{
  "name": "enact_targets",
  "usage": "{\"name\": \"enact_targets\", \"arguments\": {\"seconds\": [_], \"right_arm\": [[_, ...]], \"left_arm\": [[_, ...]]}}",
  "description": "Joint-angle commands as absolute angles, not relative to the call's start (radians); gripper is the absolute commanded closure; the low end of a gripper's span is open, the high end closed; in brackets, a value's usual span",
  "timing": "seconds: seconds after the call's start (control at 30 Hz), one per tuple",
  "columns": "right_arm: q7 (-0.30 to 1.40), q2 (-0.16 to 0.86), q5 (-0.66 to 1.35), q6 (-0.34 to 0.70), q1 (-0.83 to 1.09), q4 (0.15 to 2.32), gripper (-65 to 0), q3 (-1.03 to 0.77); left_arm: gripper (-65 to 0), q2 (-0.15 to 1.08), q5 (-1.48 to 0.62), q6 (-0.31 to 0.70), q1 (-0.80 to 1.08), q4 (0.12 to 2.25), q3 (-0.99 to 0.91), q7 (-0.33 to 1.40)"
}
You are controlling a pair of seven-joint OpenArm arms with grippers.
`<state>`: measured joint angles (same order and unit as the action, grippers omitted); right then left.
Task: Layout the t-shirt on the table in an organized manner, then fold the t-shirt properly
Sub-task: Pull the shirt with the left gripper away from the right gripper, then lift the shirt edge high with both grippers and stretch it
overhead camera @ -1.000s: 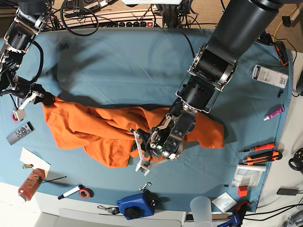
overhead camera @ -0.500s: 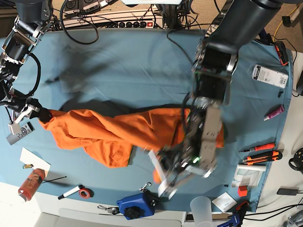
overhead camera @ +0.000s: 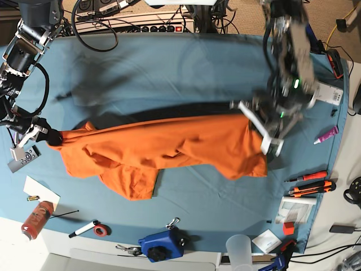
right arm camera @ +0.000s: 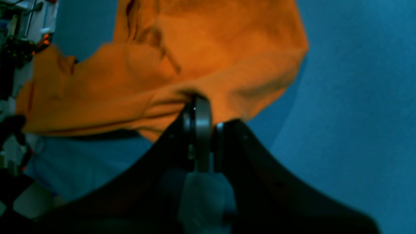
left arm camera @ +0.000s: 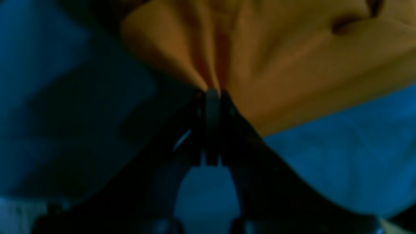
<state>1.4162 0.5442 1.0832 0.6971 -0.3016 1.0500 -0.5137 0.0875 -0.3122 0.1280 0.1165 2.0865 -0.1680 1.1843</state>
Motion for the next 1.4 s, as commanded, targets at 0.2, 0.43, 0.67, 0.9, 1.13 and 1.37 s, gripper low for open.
{"name": "enact_targets", "arguments": {"seconds": [0.2, 0.43, 0.67, 0.9, 1.13, 1.37], "right_arm": [[1.396, 0.574, 1.171, 0.698, -0.270, 1.068, 0.0, -0.519], [1.396, 0.574, 1.178, 0.698, -0.193, 1.068, 0.0, -0.519], [1.396, 0.574, 1.183, 0.698, -0.186, 1.068, 0.0, -0.519], [1.396, 0.574, 1.217, 0.698, -0.222, 1.206, 0.0, -0.519], [1.396, 0.574, 1.214, 0.698, -0.385, 1.397, 0.0, -0.519], [1.294, 0.574, 1.037, 0.698, -0.651, 1.400, 0.0, -0.519]], "left_arm": [[0.0, 0.086, -0.351, 0.133, 0.373, 2.297, -0.186, 1.159], [0.0, 0.086, -0.398, 0.211, 0.554, 2.298, -0.186, 1.137], [0.0, 0.086, -0.397, 0.259, 0.686, 2.298, -0.187, 1.135], [0.0, 0.086, -0.359, 0.271, 0.599, 2.331, -0.187, 1.048], [0.0, 0.086, -0.348, 0.271, 0.342, 2.356, -0.187, 0.839], [0.0, 0.086, -0.172, 0.225, 0.065, 2.356, -0.187, 0.741]]}}
